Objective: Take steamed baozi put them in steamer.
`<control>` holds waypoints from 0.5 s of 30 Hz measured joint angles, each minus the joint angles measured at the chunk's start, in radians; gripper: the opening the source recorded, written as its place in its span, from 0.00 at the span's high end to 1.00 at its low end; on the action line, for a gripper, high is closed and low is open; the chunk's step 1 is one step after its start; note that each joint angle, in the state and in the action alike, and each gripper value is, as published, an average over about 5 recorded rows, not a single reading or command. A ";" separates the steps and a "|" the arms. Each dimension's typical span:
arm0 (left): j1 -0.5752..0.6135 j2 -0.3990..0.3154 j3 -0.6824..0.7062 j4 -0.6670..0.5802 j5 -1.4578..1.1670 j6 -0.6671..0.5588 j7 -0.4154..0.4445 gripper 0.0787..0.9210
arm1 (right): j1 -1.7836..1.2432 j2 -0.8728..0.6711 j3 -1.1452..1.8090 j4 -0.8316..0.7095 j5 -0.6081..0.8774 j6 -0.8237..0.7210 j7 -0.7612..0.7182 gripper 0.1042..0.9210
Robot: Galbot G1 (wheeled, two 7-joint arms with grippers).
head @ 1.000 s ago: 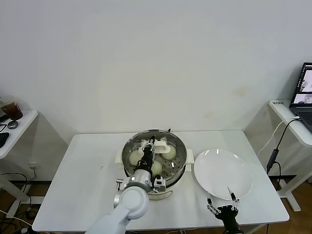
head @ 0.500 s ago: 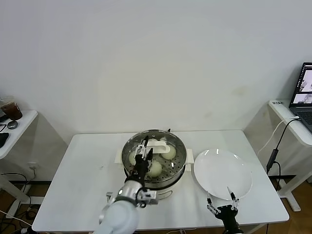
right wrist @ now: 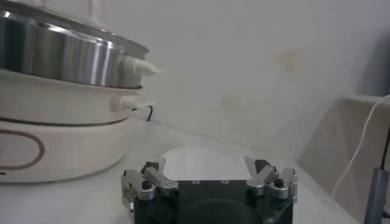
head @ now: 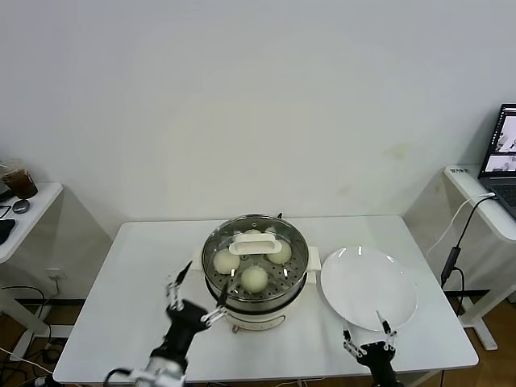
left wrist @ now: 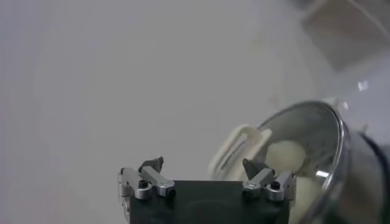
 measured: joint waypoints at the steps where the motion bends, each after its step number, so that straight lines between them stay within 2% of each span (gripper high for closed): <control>1: 0.030 -0.004 -0.018 -0.002 -0.054 -0.020 -0.009 0.12 | -0.006 -0.005 -0.005 0.006 0.010 -0.006 -0.003 0.12; 8: 0.170 -0.033 -0.104 0.041 -0.359 -0.148 -0.031 0.12 | -0.054 -0.036 -0.045 0.046 0.071 -0.052 -0.012 0.12; 15: 0.246 -0.060 -0.139 0.122 -0.477 -0.256 -0.020 0.12 | -0.085 -0.050 -0.085 0.065 0.102 -0.081 -0.010 0.12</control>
